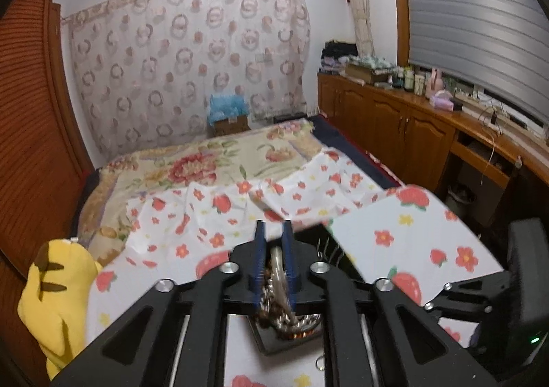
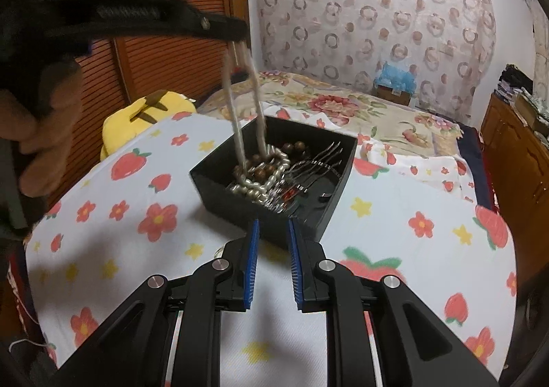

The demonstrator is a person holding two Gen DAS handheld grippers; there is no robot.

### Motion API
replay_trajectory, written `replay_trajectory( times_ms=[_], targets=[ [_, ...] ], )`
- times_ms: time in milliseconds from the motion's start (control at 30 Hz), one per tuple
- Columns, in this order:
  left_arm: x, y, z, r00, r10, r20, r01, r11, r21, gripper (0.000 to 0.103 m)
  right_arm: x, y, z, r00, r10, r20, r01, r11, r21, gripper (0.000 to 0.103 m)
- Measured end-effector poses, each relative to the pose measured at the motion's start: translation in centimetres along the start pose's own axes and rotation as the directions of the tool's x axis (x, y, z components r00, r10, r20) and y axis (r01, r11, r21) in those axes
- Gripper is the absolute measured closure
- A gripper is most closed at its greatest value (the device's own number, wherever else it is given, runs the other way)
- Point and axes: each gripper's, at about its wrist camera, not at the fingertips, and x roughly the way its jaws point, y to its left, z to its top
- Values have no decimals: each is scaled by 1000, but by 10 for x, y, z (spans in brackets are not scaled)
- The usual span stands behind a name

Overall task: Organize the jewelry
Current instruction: 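Grasp the gold pearl ring with the left tool while the right tool grasps the brooch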

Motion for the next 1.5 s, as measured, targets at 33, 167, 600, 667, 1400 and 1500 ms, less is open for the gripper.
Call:
replay_trajectory(
  times_ms=[33,167,600,667,1400,1500],
  targets=[
    [3,0,-7,1000,-2,-16,2,1000,-2,65,-1,1,-4,1000,6,0,-6,1000,3,84],
    [4,4,-28,1000,-14,-28,13,1000,-18,50,-2,5,-17,1000,21,-12,-21,1000,6,84],
    [0,12,-80,999,-5,-54,3,999,-33,8,13,28,-39,997,20,-72,-25,998,-64,61],
    [1,13,-89,998,1,-63,-3,1000,-31,8,18,34,-40,995,24,-98,-32,996,-82,61],
    [18,6,-132,985,-53,-163,50,998,-26,8,24,36,-43,991,3,-137,-20,992,-124,86],
    [18,0,-130,985,-73,-159,70,997,-27,8,15,25,-45,993,2,-121,-13,995,-98,86]
  ],
)
